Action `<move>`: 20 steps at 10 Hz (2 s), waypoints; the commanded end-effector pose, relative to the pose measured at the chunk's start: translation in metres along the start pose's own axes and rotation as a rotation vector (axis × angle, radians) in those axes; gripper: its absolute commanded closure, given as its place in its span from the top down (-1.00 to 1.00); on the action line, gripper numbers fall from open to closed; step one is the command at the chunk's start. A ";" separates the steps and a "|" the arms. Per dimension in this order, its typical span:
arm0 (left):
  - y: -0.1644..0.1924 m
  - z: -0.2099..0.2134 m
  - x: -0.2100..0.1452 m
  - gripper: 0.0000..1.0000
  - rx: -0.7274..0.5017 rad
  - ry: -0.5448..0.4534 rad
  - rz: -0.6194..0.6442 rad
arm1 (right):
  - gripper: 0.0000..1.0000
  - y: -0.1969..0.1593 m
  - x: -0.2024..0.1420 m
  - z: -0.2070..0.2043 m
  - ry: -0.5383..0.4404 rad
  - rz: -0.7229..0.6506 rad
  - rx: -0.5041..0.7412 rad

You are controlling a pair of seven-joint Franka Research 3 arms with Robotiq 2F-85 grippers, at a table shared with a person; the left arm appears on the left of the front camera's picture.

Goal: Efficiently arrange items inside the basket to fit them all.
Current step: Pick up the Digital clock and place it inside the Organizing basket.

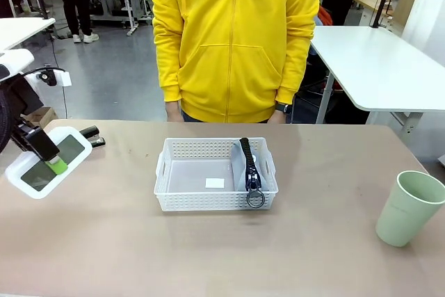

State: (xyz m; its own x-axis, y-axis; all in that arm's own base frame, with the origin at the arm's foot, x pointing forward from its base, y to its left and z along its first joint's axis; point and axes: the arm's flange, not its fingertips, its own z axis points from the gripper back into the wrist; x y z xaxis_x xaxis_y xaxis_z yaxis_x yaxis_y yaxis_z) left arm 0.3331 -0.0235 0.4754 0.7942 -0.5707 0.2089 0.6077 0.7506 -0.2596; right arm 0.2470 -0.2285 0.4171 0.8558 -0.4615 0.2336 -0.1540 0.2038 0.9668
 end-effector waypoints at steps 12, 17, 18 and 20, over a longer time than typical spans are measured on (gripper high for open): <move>-0.099 -0.117 0.241 0.03 0.034 0.042 -0.155 | 1.00 0.003 0.001 0.000 -0.011 -0.001 0.017; -0.092 -0.187 0.270 0.03 0.042 0.116 -0.121 | 1.00 0.003 0.001 0.000 -0.011 -0.001 0.017; -0.089 -0.197 0.272 0.03 0.057 0.142 -0.147 | 1.00 0.003 0.001 0.000 -0.011 -0.001 0.017; -0.084 -0.211 0.275 0.03 0.081 0.196 -0.159 | 1.00 0.003 0.001 0.000 -0.011 -0.001 0.017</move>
State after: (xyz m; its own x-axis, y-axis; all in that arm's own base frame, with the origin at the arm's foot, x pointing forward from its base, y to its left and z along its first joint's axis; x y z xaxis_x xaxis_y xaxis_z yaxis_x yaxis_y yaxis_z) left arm 0.4965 -0.3088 0.3531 0.6798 -0.7279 0.0895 0.7297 0.6590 -0.1826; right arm 0.2468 -0.2285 0.4172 0.8557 -0.4617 0.2337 -0.1539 0.2040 0.9668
